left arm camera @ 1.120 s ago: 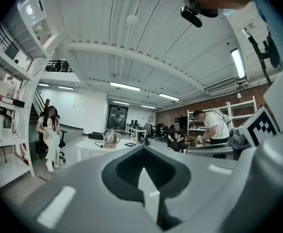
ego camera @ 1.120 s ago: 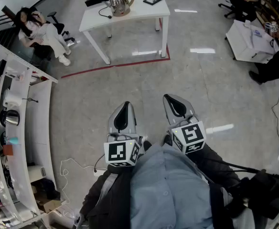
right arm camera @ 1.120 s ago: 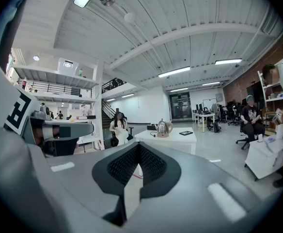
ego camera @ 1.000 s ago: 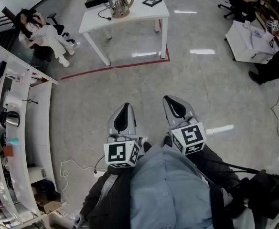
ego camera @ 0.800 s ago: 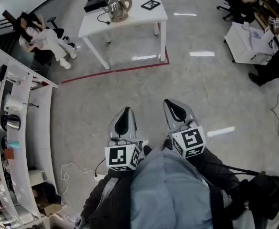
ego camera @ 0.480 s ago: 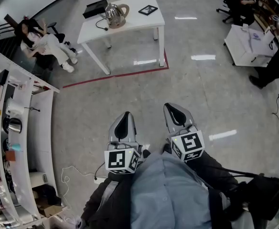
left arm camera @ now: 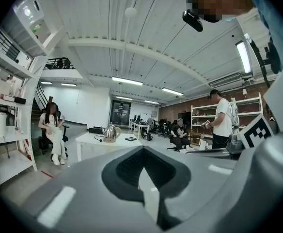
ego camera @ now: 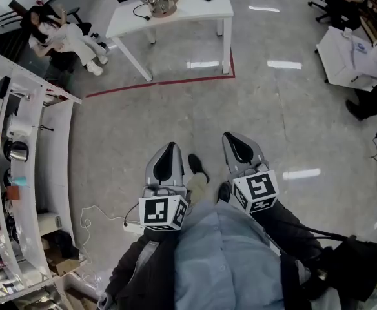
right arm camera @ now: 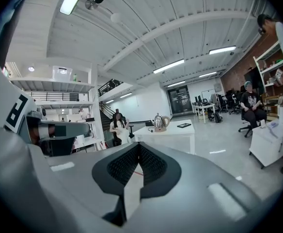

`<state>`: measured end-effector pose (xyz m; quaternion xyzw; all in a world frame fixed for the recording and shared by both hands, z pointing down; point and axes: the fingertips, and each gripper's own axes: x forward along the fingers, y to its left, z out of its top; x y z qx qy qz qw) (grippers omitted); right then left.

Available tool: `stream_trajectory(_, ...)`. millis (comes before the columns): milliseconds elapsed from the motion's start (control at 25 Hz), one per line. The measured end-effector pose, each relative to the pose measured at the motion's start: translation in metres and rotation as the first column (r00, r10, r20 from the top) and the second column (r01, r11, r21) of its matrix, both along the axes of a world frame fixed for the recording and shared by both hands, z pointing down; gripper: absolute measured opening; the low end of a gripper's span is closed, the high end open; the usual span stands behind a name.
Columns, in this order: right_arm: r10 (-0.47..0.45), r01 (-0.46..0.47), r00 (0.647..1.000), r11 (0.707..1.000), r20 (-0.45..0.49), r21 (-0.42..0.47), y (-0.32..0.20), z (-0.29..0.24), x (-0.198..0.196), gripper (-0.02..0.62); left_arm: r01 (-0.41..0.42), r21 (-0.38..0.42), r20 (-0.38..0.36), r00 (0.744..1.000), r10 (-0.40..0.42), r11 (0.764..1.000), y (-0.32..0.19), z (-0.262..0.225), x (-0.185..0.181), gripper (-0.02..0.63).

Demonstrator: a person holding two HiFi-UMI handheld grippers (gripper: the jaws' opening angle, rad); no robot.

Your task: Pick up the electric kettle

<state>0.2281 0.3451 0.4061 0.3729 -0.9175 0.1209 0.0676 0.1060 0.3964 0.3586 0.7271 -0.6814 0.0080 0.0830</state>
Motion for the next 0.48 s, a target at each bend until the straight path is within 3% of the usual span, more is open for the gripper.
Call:
stream_trajectory(240,0.003,-0.004,1.000,1.000,-0.019,-0.016,-0.042,0.014,-0.026,0.025,0.003,-0.024,-0.026,1.000,-0.003,1.000,-0.047,0.017,-0.031,0.002)
stream_trajectory(480,-0.016,0.016,1.000,1.000,-0.023,-0.001,-0.102,0.011,-0.075,0.025,-0.002,0.006,-0.038,0.999,0.003,1.000,-0.110,0.016,-0.074,0.002)
